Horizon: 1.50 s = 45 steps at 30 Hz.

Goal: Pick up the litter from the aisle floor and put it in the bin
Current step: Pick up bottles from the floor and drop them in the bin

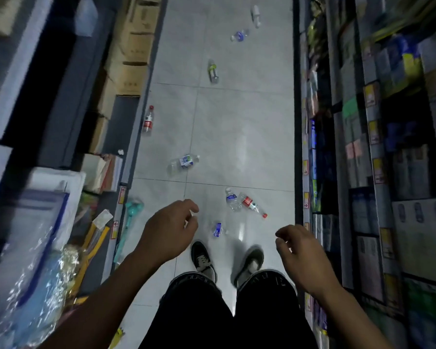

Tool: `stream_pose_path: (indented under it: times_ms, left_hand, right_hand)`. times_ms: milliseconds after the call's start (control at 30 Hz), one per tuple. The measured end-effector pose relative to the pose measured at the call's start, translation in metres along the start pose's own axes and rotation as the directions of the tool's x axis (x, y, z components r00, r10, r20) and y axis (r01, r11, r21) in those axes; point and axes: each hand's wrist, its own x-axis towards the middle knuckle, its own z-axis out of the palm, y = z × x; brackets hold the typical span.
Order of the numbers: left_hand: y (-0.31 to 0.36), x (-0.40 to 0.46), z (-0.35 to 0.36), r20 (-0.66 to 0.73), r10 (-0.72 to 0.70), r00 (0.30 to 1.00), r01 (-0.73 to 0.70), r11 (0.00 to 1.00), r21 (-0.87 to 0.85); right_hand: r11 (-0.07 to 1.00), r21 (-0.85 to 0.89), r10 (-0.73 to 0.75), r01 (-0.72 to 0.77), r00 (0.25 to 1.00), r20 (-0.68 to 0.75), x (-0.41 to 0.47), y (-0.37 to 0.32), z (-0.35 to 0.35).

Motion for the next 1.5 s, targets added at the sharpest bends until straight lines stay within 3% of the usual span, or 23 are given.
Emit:
stream_pose_path:
  times_ms: [200,400,833,1000,1133,1267,1500]
  left_hand:
    - [0.017,0.091,0.058,0.003,-0.068,0.998,0.068,0.997,-0.035]
    - [-0.009,0.184,0.188,-0.039,-0.148,0.988,0.147,0.989,-0.020]
    - [-0.184,0.364,0.547,0.034,-0.232,0.972,0.232,0.973,-0.007]
    - [-0.244,0.433,0.640,-0.039,-0.309,0.950,0.310,0.950,0.040]
    - [-0.278,0.467,0.692,-0.070,-0.446,0.892,0.451,0.890,0.073]
    - [-0.294,0.476,0.722,-0.039,-0.510,0.859,0.502,0.855,-0.135]
    - [-0.270,0.441,0.692,-0.063,-0.499,0.864,0.471,0.847,-0.249]
  right_hand:
    - [0.997,0.013,0.069,-0.070,0.997,0.038,0.065,0.065,0.016]
    - [0.996,-0.060,0.074,-0.067,0.989,0.128,0.165,0.166,0.095]
    - [0.980,-0.199,0.081,-0.025,0.958,0.277,0.385,0.410,0.370]
    - [0.959,-0.280,0.022,0.040,0.976,0.215,0.436,0.470,0.455]
    - [0.951,-0.308,0.043,0.003,0.989,0.142,0.462,0.493,0.508]
    - [0.961,-0.271,0.090,-0.057,0.990,0.110,0.464,0.502,0.530]
    - [0.973,-0.209,0.127,-0.101,0.985,0.114,0.433,0.478,0.483]
